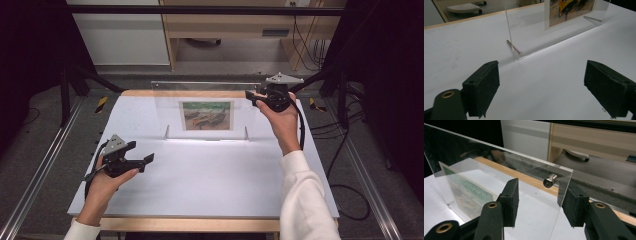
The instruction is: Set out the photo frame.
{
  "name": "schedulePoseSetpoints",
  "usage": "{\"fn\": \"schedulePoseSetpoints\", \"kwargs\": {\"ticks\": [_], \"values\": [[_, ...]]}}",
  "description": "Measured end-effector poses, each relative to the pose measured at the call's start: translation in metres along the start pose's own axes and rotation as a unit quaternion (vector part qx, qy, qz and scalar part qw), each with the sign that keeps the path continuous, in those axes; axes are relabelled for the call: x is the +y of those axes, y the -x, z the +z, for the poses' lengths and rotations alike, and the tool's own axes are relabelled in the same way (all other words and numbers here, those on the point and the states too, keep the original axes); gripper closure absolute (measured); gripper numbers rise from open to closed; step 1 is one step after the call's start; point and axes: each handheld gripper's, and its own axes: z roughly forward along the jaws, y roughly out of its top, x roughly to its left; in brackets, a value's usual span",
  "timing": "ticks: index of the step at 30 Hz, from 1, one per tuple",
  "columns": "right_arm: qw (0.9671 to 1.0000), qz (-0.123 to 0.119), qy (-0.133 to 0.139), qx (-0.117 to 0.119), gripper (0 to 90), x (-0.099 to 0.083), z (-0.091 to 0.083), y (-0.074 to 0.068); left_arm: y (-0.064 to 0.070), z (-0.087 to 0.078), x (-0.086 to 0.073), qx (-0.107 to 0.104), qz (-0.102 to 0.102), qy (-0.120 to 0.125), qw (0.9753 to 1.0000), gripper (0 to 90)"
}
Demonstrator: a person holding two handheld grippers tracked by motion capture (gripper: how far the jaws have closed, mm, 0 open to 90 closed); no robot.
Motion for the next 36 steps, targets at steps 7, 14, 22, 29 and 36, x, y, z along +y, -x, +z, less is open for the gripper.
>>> {"fn": "schedulePoseSetpoints", "kwargs": {"ticks": [7,14,22,29,36], "values": [[0.9999,-0.009,-0.001,-0.007,42.3,0.001,0.001,-0.003,0.001,-0.002,0.0,0.002,0.001,0.001,1.0,12.3],[0.9985,-0.034,0.003,-0.042,21.6,-0.004,-0.016,-0.012,0.001,-0.004,0.0,0.01,0.003,0.001,0.9999,8.0],[0.9982,-0.032,0.006,-0.05,12.7,-0.031,-0.045,-0.024,0.004,-0.001,0.0,0.015,0.008,0.001,0.9999,6.9],[0.9979,-0.034,-0.009,-0.054,10.2,-0.066,-0.062,-0.034,0.006,0.002,-0.008,0.015,0.013,-0.006,0.9998,6.2],[0.997,-0.037,-0.035,-0.057,9.4,-0.095,-0.074,-0.038,0.004,0.005,-0.017,0.019,0.014,-0.014,0.9996,6.0]]}}
